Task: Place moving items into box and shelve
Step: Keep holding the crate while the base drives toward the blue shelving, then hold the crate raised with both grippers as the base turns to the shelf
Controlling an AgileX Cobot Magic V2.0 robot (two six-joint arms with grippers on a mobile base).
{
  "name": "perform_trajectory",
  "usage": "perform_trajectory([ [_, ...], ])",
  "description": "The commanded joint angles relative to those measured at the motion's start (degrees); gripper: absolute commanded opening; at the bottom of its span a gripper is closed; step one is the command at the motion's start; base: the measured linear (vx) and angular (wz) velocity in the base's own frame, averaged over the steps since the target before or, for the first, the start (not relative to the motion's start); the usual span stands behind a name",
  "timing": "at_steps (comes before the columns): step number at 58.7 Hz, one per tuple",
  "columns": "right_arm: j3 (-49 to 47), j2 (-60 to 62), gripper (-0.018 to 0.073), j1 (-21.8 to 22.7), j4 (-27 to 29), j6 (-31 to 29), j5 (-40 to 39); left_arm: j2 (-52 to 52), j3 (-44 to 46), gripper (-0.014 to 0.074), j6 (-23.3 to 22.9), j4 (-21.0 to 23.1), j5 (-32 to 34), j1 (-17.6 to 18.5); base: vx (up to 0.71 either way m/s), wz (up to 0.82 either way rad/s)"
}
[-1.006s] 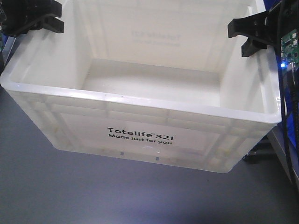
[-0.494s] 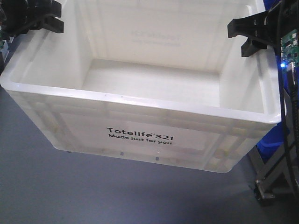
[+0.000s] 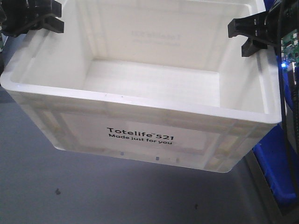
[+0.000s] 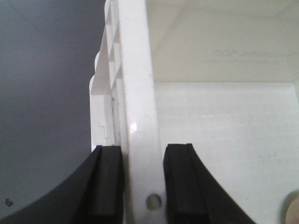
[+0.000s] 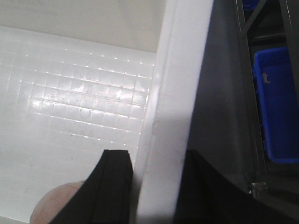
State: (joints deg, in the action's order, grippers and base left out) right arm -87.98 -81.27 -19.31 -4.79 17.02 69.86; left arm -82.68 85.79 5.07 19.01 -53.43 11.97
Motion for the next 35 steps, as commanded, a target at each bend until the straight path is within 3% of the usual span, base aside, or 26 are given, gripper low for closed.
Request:
perform_trajectory([
  [1, -2.7, 2.4, -0.0004, -0.6, 3.0, -1.2, -7.1, 3.0, 2.8, 0.0000, 0.1, 7.8, 6.1, 1.3, 0.49, 0.02],
  [35, -2.7, 2.4, -0.0004, -0.6, 3.0, -1.2, -7.1, 3.0, 2.8, 0.0000, 0.1, 7.8, 6.1, 1.3, 0.47, 0.22],
])
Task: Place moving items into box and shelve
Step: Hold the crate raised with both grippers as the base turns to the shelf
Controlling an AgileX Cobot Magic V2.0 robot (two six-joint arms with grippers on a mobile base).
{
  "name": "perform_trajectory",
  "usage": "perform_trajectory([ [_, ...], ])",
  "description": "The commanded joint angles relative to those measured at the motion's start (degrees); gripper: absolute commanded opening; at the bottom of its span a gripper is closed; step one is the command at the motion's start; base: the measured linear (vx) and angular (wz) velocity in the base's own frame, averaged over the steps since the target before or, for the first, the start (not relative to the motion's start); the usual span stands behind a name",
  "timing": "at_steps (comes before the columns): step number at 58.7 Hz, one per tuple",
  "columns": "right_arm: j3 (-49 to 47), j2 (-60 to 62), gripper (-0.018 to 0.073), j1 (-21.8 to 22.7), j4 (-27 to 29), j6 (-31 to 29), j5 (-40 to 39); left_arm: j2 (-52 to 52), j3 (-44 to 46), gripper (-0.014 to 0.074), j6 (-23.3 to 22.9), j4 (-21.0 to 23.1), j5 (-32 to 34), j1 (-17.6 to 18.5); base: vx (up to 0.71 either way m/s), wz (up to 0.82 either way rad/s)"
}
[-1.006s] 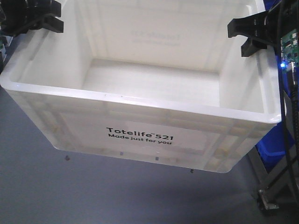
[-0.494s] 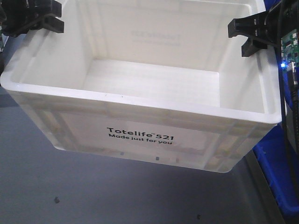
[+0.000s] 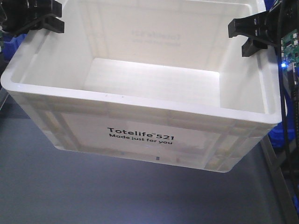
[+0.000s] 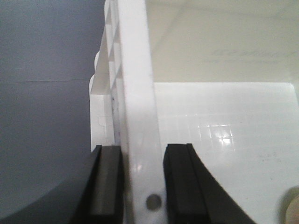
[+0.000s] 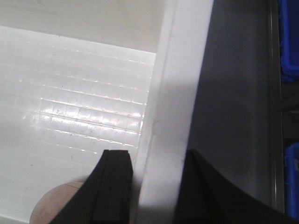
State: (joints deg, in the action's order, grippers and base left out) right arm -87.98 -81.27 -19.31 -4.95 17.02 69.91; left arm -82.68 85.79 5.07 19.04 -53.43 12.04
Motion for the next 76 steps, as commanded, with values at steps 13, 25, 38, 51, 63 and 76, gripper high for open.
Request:
perform_trajectory([
  [13, -2.7, 2.4, -0.0004, -0.6, 3.2, -1.2, -7.2, 3.0, 2.8, 0.0000, 0.1, 7.7, 6.1, 1.2, 0.45, 0.39],
  [25, -2.7, 2.4, -0.0004, -0.6, 3.0, -1.2, -7.2, 3.0, 2.8, 0.0000, 0.1, 7.7, 6.1, 1.2, 0.42, 0.45],
  [38, -2.7, 2.4, -0.0004, -0.6, 3.0, -1.2, -7.2, 3.0, 2.8, 0.0000, 0.1, 7.7, 6.1, 1.2, 0.39, 0.48],
  [51, -2.7, 2.4, -0.0004, -0.6, 2.9, -1.2, -7.2, 3.0, 2.8, 0.0000, 0.1, 7.7, 6.1, 1.2, 0.34, 0.52],
  [63, -2.7, 2.4, -0.0004, -0.6, 2.9, -1.2, -7.2, 3.0, 2.8, 0.0000, 0.1, 7.7, 6.1, 1.2, 0.28, 0.55],
  [76, -2.7, 2.4, -0.0004, -0.6, 2.9, -1.2, -7.2, 3.0, 2.8, 0.0000, 0.1, 7.7, 6.1, 1.2, 0.22, 0.63],
])
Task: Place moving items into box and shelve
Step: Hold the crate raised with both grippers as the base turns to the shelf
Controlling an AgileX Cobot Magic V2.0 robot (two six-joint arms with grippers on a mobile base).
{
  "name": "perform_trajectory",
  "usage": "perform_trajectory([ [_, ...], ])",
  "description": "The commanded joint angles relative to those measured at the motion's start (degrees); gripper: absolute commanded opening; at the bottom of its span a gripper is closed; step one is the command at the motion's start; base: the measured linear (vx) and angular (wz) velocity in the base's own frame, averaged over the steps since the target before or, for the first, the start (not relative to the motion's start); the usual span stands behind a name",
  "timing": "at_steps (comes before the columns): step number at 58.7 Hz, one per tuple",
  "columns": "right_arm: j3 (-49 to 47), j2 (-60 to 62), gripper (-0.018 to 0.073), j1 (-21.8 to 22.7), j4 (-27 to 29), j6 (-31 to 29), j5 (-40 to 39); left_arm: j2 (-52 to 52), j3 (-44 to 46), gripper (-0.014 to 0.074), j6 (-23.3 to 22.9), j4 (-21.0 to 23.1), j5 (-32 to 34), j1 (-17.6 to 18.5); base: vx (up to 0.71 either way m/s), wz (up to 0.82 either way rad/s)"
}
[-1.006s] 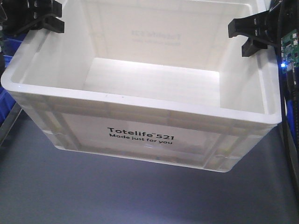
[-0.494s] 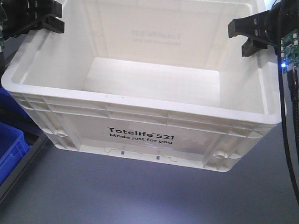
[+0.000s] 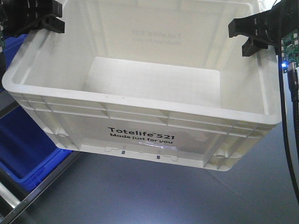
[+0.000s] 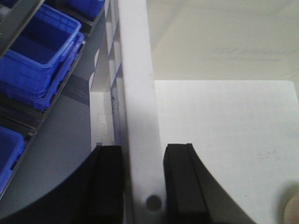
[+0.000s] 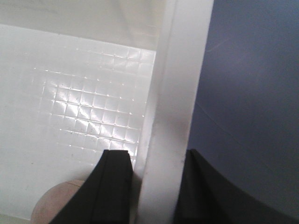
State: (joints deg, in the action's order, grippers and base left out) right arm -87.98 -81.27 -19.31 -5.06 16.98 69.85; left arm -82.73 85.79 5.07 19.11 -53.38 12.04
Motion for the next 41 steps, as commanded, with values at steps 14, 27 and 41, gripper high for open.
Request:
perform_trajectory([
  [14, -2.7, 2.4, -0.0004, -0.6, 3.0, -1.2, -7.2, 3.1, 2.8, 0.0000, 0.1, 7.7, 6.0, 1.2, 0.14, 0.66],
  [27, -2.7, 2.3, -0.0004, -0.6, 3.0, -1.2, -7.3, 3.1, 2.8, 0.0000, 0.1, 7.7, 6.0, 1.2, 0.02, 0.40],
  [41, -2.7, 2.3, -0.0004, -0.6, 3.0, -1.2, -7.3, 3.1, 2.8, 0.0000, 0.1, 7.7, 6.0, 1.2, -0.09, 0.20],
])
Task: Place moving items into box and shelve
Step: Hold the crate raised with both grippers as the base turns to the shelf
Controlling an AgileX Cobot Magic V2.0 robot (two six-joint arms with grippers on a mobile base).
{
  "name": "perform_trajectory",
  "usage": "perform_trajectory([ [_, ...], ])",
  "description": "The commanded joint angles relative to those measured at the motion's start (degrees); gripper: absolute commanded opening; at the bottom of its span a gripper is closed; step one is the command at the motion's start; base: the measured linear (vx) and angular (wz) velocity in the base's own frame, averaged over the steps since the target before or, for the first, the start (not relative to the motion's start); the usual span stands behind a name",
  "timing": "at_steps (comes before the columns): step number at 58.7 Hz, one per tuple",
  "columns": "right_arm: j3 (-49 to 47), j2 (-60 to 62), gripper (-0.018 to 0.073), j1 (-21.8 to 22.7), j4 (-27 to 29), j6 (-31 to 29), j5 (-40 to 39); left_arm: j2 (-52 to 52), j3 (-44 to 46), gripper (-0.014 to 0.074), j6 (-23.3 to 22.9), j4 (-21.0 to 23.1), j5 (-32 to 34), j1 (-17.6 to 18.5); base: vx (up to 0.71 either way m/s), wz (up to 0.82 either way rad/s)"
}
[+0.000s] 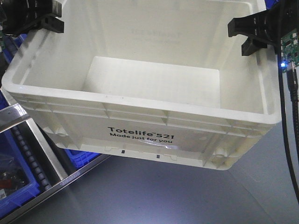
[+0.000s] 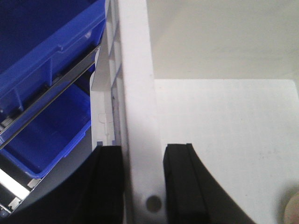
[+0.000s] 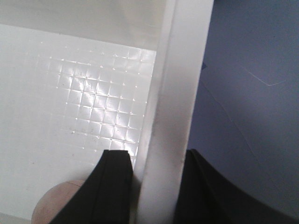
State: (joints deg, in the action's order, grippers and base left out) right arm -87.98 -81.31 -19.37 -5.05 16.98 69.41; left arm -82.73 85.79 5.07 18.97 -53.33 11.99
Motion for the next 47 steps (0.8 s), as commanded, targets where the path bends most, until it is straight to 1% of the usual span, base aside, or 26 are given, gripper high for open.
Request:
perform_trajectory([
  [1, -2.7, 2.4, -0.0004, -0.6, 3.0, -1.2, -6.9, 3.1, 2.8, 0.0000, 0.1, 7.8, 6.0, 1.2, -0.14, 0.26],
  [19, -2.7, 2.4, -0.0004, -0.6, 3.0, -1.2, -6.7, 3.1, 2.8, 0.0000, 0.1, 7.8, 6.0, 1.2, -0.14, 0.36],
  [47, -2.7, 2.4, -0.0004, -0.6, 3.1, -1.2, -6.7, 3.1, 2.8, 0.0000, 0.1, 7.8, 6.0, 1.2, -0.14, 0.49],
])
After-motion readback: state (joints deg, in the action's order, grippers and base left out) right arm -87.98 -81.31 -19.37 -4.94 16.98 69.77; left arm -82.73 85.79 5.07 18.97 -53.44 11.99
